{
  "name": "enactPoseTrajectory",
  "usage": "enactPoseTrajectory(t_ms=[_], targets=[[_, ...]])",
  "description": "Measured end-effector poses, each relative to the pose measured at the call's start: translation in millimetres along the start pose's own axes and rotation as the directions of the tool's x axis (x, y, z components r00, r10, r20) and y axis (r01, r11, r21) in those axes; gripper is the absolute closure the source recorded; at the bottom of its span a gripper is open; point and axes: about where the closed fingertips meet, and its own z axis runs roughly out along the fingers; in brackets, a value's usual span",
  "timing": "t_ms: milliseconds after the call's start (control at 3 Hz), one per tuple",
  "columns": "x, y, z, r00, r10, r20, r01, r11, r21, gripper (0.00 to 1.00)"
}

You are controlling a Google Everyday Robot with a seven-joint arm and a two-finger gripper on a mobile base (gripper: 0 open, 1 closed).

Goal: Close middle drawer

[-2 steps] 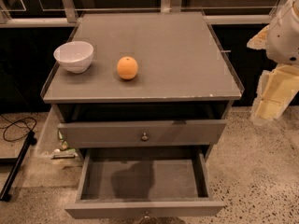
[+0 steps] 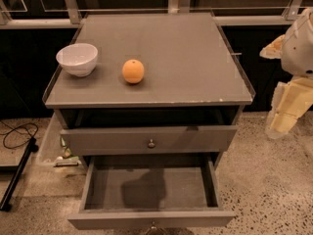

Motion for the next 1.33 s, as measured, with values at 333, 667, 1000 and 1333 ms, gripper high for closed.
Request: enactPoseTrajectory(t_ms=[333,667,1000,1333], targets=[[21,13,31,1.000,-0.003,0.010,0.003,0.9997,-0.023,0.00],[53,37,89,0.999,0.011,0.046,-0.007,0.9969,-0.078,0.19],[72,60,139,0.994,0.010,0.111,0.002,0.9945,-0.105,0.42],[89,81,187,0.984,0.043,0.174,-0.021,0.9914,-0.129,0.64]])
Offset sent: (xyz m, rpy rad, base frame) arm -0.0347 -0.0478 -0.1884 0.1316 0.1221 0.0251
